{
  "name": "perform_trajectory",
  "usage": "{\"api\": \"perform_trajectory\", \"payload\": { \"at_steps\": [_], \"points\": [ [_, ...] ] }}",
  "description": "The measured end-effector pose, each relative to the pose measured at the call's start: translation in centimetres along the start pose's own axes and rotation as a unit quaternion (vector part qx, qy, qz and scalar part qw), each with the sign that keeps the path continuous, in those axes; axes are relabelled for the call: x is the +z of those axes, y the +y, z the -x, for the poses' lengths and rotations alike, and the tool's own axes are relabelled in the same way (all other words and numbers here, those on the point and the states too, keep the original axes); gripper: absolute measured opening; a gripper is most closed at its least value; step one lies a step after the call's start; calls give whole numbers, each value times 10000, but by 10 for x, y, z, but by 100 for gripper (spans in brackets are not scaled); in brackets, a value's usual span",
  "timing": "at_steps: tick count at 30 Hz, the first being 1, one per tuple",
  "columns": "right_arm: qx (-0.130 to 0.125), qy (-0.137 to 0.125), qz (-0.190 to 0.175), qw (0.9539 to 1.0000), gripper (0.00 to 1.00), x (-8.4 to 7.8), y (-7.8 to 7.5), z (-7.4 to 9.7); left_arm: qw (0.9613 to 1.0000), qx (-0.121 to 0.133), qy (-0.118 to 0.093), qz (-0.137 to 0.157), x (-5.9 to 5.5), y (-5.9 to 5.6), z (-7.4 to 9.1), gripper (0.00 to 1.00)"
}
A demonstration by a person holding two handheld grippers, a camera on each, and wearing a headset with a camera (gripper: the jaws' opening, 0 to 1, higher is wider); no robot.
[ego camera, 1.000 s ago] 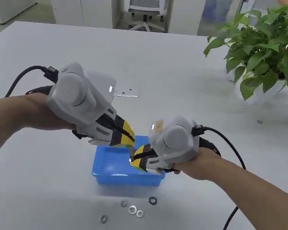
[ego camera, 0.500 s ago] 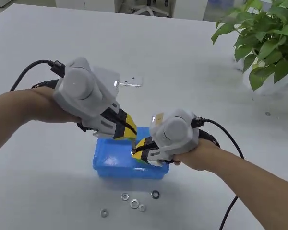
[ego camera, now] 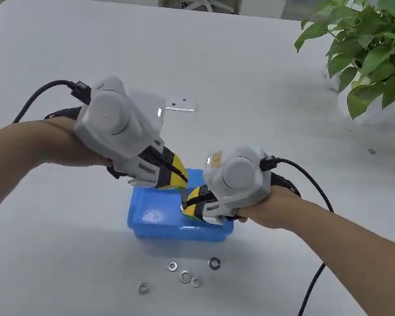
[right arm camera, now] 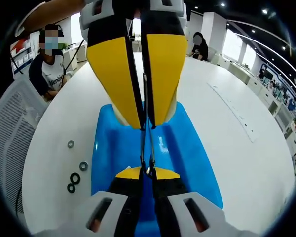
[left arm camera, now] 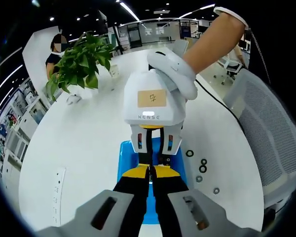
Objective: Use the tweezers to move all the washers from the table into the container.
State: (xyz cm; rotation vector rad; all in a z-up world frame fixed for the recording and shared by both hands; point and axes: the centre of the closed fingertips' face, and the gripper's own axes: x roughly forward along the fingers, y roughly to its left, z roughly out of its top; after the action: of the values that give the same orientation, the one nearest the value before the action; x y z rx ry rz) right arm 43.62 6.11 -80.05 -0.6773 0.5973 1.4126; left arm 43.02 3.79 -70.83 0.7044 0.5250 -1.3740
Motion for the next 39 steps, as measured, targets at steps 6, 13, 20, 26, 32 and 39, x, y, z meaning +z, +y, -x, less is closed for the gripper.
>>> {"api": "perform_trajectory", "payload": {
  "at_steps": [6,13,20,26,32,39],
  "points": [
    [-25,-24,11,10000,10,2,0,2,10000,4,-21,-19,2,0,2,6],
    [-51,-79,28,10000,10,6,2,9,10000,30,-43,-26,8,-2,7,6],
    [-131,-182,72,9997,12,15,2,18,9999,107,-41,-80,15,-3,15,6],
    [-197,-327,97,9992,12,26,3,28,9998,161,-46,-121,22,-4,21,6],
    [-288,-589,103,9978,12,40,8,39,9997,202,-66,-152,29,-10,27,6],
    [-391,-679,164,9968,11,47,12,49,9994,285,-109,-179,37,-15,36,6]
  ]
}}
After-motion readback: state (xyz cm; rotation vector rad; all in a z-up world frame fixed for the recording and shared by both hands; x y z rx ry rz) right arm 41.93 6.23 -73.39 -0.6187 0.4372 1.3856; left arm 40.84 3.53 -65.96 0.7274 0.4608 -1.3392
